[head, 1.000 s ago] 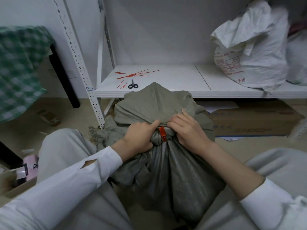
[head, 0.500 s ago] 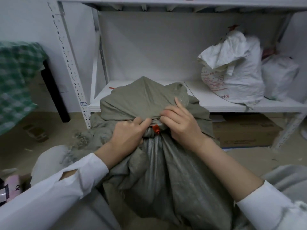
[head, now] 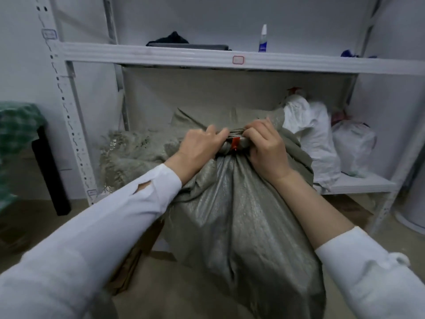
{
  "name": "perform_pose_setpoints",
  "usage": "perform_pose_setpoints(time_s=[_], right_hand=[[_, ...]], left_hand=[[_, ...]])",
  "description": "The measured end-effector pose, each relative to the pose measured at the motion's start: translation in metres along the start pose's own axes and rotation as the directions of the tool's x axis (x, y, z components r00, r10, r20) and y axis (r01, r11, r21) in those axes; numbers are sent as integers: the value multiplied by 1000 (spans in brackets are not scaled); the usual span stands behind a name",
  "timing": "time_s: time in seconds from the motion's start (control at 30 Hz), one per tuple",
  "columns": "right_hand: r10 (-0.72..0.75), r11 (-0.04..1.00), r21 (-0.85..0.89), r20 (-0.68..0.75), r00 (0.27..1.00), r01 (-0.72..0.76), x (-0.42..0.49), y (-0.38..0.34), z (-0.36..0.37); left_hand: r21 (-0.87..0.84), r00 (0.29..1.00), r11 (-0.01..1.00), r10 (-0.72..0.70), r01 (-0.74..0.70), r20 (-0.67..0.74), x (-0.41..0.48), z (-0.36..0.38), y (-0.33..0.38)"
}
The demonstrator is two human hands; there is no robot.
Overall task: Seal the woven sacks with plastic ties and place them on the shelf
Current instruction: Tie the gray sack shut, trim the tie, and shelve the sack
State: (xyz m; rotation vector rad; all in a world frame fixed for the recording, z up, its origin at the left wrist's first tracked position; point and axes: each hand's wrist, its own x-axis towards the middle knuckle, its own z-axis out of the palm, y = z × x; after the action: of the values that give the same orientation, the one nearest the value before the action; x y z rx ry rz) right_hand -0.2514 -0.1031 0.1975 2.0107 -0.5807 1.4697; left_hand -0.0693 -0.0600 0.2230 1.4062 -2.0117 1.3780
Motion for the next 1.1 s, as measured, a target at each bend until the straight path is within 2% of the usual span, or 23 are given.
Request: perform_pose_setpoints(time_s=[0.1, 0.13, 0.2, 0.27, 0.33, 0.37, 0.43, 0.47, 0.6, 0.67, 0.8, 0.87, 0.97, 1.1], right_hand=[[44, 997, -67, 67, 997, -40, 4, 28, 21], [66, 995, -86, 108, 992, -57, 1, 32, 25], [120, 988, -118, 230, 966, -94, -11, 47, 37], [168, 981, -159, 413, 895, -110, -34, 60, 45], [236, 970, -191, 614, 754, -148, -57, 72, 52], [265, 964, -186, 670, 693, -189, -64, 74, 55], [316, 944, -159, 692, 649, -290, -71, 75, 56], [332, 932, -143, 700, 632, -332, -69, 72, 54], [363, 869, -127, 821, 441, -478, -64, 45, 35], [352, 868, -140, 850, 392, -476, -70, 32, 21], [275, 940, -186, 909, 312, -285, -94, 22, 10], [304, 939, -229, 902, 307, -257, -109, 20, 11], [328, 938, -256, 874, 360, -234, -128, 14, 16], [339, 936, -277, 874, 348, -217, -146, 4, 22]], left_hand=[[59, 999, 998, 15, -12, -52, 31, 30, 0], [61, 1000, 998, -4, 5, -2, 34, 32, 1], [30, 973, 1000, -14, 7, 229, 43, 56, 12], [-58, 908, 998, 6, 20, 419, 41, 83, 30], [-108, 880, 994, 21, 35, 475, 28, 105, 46], [-120, 892, 992, 25, 32, 451, 24, 113, 51], [-53, 928, 999, 29, -10, 372, 25, 129, 55], [-66, 909, 998, 24, 4, 417, 29, 132, 55], [-90, 900, 995, -5, 49, 435, 45, 143, 52], [-64, 896, 995, -37, 73, 443, 50, 146, 54], [-44, 873, 985, -126, 166, 471, 49, 143, 56], [-43, 861, 980, -148, 193, 487, 46, 136, 61], [-51, 838, 973, -166, 224, 519, 33, 127, 69], [-24, 828, 968, -200, 248, 523, 12, 115, 73]])
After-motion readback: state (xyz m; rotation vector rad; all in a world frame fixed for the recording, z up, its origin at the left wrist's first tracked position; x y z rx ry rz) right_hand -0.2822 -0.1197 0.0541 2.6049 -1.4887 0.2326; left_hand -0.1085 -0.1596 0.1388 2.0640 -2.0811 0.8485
